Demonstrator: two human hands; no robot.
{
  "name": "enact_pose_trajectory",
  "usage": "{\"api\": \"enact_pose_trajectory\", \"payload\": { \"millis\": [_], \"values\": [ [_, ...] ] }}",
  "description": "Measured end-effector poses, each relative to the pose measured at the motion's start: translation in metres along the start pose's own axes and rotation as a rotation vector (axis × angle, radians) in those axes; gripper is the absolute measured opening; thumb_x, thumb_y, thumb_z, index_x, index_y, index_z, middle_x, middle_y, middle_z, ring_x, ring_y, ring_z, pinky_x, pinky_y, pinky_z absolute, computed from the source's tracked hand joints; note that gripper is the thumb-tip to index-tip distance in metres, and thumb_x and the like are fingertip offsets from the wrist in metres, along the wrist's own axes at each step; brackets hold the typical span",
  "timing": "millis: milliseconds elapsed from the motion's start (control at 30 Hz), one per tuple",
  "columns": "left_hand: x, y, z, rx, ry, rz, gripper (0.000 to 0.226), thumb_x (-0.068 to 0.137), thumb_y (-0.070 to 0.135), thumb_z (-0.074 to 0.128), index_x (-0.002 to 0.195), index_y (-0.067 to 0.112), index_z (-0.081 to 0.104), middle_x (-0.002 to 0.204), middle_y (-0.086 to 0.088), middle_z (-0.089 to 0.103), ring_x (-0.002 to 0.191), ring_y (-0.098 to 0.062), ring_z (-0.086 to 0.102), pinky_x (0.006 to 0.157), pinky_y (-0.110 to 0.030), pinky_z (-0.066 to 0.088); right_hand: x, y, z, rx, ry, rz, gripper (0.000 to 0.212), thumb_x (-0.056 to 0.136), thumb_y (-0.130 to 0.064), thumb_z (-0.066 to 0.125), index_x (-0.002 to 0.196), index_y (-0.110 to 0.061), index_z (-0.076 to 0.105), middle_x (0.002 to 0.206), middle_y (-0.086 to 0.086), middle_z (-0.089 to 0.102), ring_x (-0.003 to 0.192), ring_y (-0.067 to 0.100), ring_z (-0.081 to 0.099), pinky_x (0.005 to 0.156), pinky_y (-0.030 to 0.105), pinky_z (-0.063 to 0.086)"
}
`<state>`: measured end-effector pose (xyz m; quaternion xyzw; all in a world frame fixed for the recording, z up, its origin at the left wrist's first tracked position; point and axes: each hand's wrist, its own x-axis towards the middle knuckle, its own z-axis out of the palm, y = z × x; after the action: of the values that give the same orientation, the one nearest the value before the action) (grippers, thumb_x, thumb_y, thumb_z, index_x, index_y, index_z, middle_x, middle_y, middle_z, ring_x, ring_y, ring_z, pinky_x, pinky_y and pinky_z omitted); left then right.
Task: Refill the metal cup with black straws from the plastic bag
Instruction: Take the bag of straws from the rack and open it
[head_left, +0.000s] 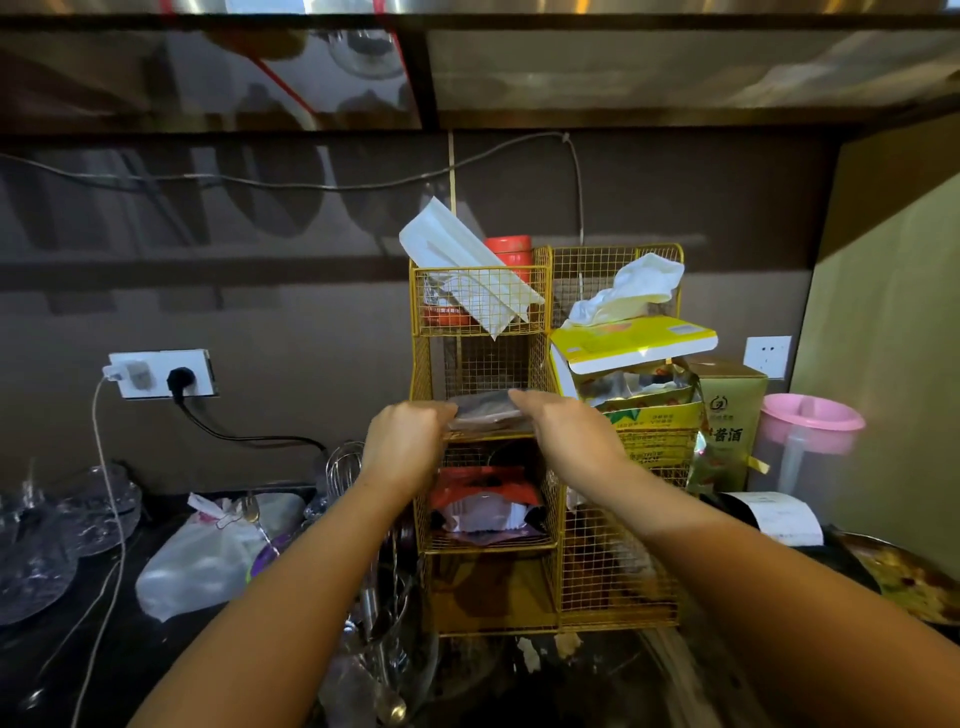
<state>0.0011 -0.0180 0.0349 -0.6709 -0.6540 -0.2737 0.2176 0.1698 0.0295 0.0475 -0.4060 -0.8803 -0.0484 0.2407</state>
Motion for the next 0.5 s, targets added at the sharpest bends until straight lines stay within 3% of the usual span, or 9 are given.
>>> {"api": "enact_pose_trajectory", "payload": {
  "millis": [167, 267, 367, 433, 500],
  "values": [
    [-0.002, 0.011, -0.058, -0.051, 0.161, 0.013, 0.016, 0.074, -0.002, 0.062, 0.084, 0.005, 0.072, 0.077, -0.019, 0.074, 0.069, -0.035, 0.069, 0.068, -0.046, 0.058, -0.011, -0.023, -0.042, 0.057, 0.097, -0.039, 0.044, 0.083, 0.003, 0.045, 0.125, -0.009, 0.049, 0.124, 0.018, 0.058, 0.112, 0.036, 0.054, 0.09, 0.049, 0.048],
    [-0.006, 0.016, -0.091, -0.038, 0.2, 0.008, 0.018, 0.079, -0.001, 0.056, 0.088, 0.003, 0.071, 0.085, -0.024, 0.073, 0.079, -0.04, 0.067, 0.075, -0.05, 0.056, -0.015, -0.036, -0.061, 0.082, 0.171, -0.074, 0.029, 0.082, -0.004, 0.052, 0.111, -0.01, 0.056, 0.11, 0.019, 0.064, 0.102, 0.036, 0.059, 0.076, 0.038, 0.049],
    [-0.014, 0.019, -0.122, -0.078, 0.174, -0.048, 0.021, 0.083, 0.003, 0.054, 0.096, 0.007, 0.07, 0.099, -0.023, 0.071, 0.094, -0.04, 0.064, 0.087, -0.05, 0.051, -0.025, -0.048, -0.077, 0.08, 0.254, -0.095, 0.018, 0.084, -0.005, 0.048, 0.097, -0.011, 0.059, 0.096, 0.018, 0.066, 0.09, 0.035, 0.06, 0.061, 0.031, 0.035],
    [-0.025, 0.02, -0.14, -0.083, 0.14, -0.064, 0.022, 0.083, 0.005, 0.056, 0.1, 0.008, 0.069, 0.103, -0.021, 0.07, 0.1, -0.037, 0.062, 0.091, -0.047, 0.049, -0.034, -0.057, -0.085, 0.13, 0.278, -0.115, 0.022, 0.086, -0.007, 0.044, 0.099, -0.012, 0.061, 0.097, 0.017, 0.066, 0.091, 0.035, 0.059, 0.061, 0.034, 0.039],
    [-0.04, 0.021, -0.155, -0.047, 0.116, -0.07, 0.022, 0.083, 0.005, 0.055, 0.101, 0.009, 0.068, 0.104, -0.021, 0.07, 0.1, -0.037, 0.062, 0.091, -0.045, 0.049, -0.043, -0.067, -0.087, 0.226, 0.272, -0.144, 0.028, 0.088, -0.009, 0.041, 0.105, -0.014, 0.062, 0.103, 0.017, 0.067, 0.097, 0.035, 0.058, 0.072, 0.041, 0.048]
  ]
}}
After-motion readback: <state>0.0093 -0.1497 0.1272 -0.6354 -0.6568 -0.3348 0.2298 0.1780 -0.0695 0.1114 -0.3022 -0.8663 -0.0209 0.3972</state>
